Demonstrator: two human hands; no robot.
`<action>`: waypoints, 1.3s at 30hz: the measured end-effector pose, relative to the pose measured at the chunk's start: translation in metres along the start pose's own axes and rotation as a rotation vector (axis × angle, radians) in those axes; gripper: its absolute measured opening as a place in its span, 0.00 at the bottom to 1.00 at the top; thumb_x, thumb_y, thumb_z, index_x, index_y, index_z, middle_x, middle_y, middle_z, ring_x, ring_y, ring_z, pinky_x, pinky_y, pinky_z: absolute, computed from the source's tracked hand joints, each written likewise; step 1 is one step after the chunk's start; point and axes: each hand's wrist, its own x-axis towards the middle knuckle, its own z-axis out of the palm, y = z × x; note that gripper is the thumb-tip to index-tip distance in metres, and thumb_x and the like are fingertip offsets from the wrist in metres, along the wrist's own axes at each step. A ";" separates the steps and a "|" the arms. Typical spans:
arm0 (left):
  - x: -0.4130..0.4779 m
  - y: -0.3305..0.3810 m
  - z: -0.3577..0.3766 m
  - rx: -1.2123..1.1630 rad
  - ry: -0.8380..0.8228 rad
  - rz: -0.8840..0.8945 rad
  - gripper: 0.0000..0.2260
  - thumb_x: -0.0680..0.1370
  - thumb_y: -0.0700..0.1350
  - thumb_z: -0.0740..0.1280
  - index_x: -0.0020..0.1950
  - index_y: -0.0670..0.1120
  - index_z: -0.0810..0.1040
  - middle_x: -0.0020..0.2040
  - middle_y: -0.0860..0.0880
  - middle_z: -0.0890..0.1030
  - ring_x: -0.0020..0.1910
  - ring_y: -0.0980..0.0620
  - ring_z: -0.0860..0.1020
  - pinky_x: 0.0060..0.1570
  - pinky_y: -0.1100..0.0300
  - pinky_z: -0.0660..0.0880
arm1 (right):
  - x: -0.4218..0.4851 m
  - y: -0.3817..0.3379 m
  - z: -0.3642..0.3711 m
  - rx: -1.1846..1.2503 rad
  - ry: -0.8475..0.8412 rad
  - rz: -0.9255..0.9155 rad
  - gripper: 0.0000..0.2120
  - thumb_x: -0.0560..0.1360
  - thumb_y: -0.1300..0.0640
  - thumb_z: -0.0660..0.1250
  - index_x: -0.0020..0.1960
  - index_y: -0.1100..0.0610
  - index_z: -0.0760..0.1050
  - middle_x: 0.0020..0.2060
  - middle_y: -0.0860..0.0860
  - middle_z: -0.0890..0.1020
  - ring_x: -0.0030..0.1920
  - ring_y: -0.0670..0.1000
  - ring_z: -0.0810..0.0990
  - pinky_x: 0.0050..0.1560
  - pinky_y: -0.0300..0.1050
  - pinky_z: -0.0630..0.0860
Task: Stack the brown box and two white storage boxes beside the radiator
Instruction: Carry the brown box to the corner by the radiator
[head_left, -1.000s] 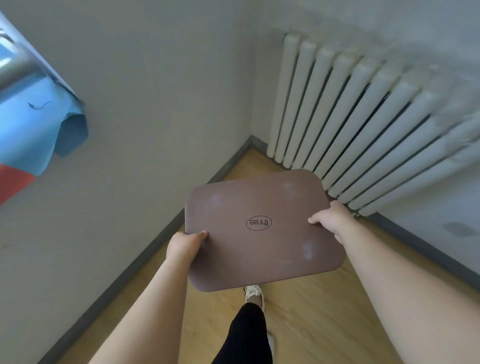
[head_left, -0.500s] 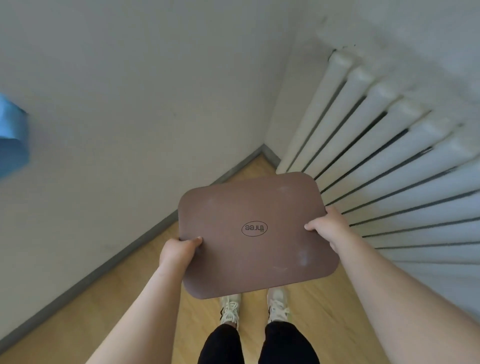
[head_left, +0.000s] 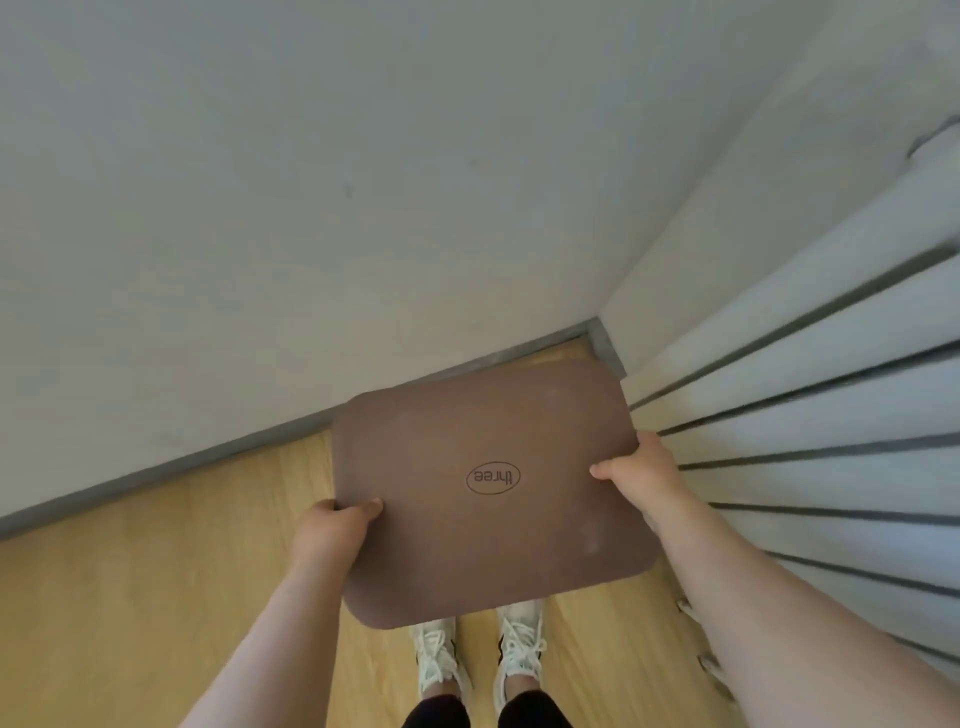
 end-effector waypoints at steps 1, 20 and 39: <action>0.006 -0.002 0.006 -0.015 0.002 -0.012 0.18 0.70 0.46 0.75 0.56 0.40 0.79 0.51 0.41 0.83 0.48 0.41 0.80 0.54 0.47 0.77 | 0.011 0.000 0.005 -0.005 -0.005 -0.008 0.30 0.65 0.62 0.76 0.65 0.60 0.70 0.59 0.58 0.77 0.56 0.60 0.79 0.57 0.56 0.77; 0.265 -0.045 0.157 0.065 0.118 0.048 0.13 0.74 0.51 0.70 0.54 0.45 0.79 0.41 0.50 0.80 0.41 0.46 0.78 0.41 0.54 0.73 | 0.304 0.043 0.171 -0.083 -0.080 -0.077 0.35 0.65 0.64 0.77 0.69 0.58 0.69 0.62 0.57 0.79 0.60 0.59 0.78 0.63 0.58 0.75; 0.338 -0.038 0.205 0.283 0.079 0.164 0.12 0.76 0.45 0.68 0.58 0.43 0.77 0.48 0.47 0.81 0.46 0.46 0.79 0.43 0.56 0.72 | 0.379 0.057 0.209 -0.146 0.027 -0.118 0.35 0.67 0.67 0.75 0.71 0.56 0.67 0.62 0.58 0.78 0.59 0.61 0.78 0.60 0.56 0.75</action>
